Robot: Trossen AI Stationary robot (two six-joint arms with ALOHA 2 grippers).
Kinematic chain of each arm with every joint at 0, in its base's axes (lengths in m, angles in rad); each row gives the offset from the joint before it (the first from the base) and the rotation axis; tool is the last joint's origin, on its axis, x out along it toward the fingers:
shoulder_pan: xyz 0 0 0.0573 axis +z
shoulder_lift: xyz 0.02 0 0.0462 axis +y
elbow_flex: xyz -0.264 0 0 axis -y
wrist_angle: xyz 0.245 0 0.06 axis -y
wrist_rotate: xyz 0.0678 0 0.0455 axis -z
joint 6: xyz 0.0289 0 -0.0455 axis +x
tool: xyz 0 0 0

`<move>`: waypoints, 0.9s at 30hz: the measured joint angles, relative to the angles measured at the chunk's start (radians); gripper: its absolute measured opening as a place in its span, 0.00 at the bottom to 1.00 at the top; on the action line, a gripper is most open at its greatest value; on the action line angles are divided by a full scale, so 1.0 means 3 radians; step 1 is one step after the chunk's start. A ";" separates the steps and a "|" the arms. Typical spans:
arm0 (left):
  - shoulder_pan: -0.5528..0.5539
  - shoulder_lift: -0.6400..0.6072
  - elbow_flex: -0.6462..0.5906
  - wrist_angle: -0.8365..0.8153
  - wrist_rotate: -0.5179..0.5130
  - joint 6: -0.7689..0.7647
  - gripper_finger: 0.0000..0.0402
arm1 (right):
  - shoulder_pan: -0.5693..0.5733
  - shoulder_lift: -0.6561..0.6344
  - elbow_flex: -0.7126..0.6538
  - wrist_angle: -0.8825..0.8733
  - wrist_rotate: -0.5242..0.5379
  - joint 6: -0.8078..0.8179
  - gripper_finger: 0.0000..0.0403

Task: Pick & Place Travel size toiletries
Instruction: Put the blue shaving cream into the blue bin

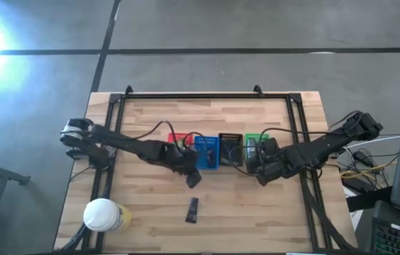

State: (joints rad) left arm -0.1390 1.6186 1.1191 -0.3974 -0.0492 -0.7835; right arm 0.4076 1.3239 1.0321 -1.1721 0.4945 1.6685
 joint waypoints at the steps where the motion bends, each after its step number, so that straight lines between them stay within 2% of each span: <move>1: -0.0032 0.0004 0.0000 -0.0037 -0.0040 -0.0144 0.58 | 0.0000 0.0000 -0.0002 0.0000 -0.0021 -0.0001 0.73; 7: -0.0274 0.0007 -0.0045 -0.0038 -0.0240 -0.1014 0.68 | 0.0000 0.0000 -0.0010 0.0007 -0.0261 0.0104 0.74; 14: -0.0585 0.0012 -0.0095 0.0129 -0.0779 -0.1064 0.70 | 0.0000 0.0007 -0.0013 0.0026 -0.0370 0.0377 0.77; 20: -0.0802 0.0066 -0.0095 0.0099 -0.0684 -0.1434 0.67 | 0.0000 0.0008 -0.0016 0.0028 -0.0371 0.0340 0.80; 25: -0.0939 0.0189 -0.0092 0.0092 -0.0684 -0.2165 0.67 | 0.0000 0.0008 -0.0017 0.0041 -0.0418 0.0072 0.83; 27: -0.1003 0.0293 -0.0038 0.0074 -0.0800 -0.2408 0.67 | 0.0000 0.0008 -0.0017 0.0039 -0.0458 -0.0060 0.84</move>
State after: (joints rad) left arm -0.4399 1.7064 1.1076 -0.3752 -0.2893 -1.5060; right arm 0.4076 1.3262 1.0271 -1.1605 0.3571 1.6506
